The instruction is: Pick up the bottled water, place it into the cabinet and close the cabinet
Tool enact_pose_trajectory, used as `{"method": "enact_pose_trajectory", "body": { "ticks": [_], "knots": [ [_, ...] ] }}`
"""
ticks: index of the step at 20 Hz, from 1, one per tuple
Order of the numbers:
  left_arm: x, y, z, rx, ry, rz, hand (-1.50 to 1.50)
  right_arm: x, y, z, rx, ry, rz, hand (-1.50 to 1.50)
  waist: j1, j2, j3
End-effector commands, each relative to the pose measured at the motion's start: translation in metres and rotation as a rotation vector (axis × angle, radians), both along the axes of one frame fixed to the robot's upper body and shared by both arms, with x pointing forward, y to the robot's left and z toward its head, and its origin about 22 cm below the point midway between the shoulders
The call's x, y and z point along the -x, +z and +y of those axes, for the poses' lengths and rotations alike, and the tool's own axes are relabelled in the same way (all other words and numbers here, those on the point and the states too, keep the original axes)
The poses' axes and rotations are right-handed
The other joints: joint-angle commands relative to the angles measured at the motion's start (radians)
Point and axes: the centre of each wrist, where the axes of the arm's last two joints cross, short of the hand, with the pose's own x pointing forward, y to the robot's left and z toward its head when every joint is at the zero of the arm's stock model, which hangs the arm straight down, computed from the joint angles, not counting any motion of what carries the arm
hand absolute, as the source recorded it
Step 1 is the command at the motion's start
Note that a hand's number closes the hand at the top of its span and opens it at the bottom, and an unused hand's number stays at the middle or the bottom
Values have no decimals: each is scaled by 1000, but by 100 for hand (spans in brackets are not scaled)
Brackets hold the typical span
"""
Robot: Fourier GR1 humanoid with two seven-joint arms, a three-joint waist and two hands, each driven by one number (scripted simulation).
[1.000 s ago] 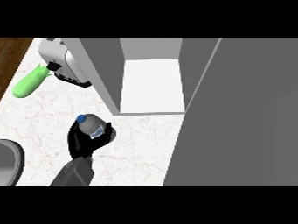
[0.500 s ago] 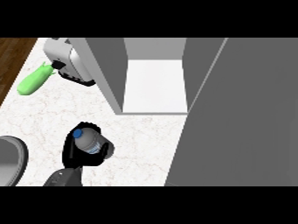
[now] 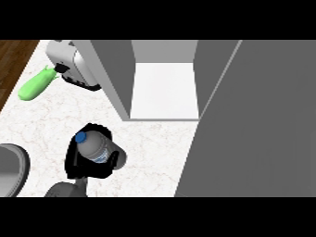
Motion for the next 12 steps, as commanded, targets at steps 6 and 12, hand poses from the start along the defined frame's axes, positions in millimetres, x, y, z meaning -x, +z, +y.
{"method": "enact_pose_trajectory", "body": {
  "ticks": [6,12],
  "knots": [
    [-3,50,-28,-58,-21,-57,150,14,23,-12,-1,-25,-58,-150,-3,2,0],
    [-30,100,-80,-37,-29,-56,150,8,16,-6,-3,-23,-45,-150,-7,3,0]
  ]
}}
